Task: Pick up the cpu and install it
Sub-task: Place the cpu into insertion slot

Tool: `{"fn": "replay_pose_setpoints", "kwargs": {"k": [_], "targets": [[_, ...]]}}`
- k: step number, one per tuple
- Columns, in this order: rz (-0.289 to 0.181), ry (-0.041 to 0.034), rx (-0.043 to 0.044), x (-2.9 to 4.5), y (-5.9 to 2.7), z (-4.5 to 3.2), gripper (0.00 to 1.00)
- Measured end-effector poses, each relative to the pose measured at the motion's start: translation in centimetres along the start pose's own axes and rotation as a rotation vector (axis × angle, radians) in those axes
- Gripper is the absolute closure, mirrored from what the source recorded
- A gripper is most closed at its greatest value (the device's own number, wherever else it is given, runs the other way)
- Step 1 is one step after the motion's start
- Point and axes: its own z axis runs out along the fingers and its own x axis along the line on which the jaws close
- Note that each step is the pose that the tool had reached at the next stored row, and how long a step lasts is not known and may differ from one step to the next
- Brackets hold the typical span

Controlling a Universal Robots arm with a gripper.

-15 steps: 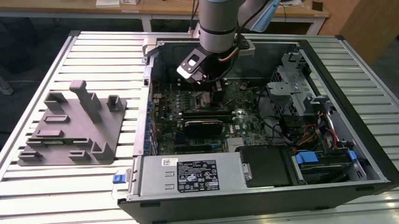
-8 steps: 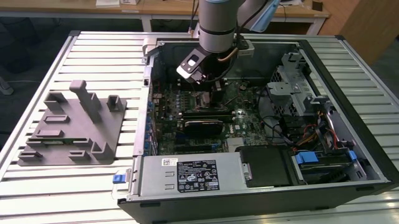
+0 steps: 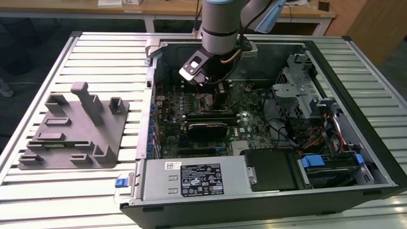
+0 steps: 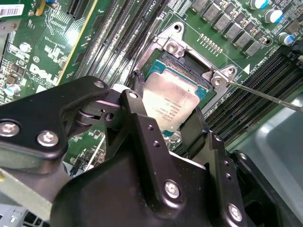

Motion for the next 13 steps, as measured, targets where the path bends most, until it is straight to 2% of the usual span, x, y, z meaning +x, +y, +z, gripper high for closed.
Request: {"fn": "replay_pose_setpoints", "kwargs": {"k": [13], "targets": [[0.000, 0.0000, 0.0000, 0.14, -0.10, 0.65, 0.45]]}}
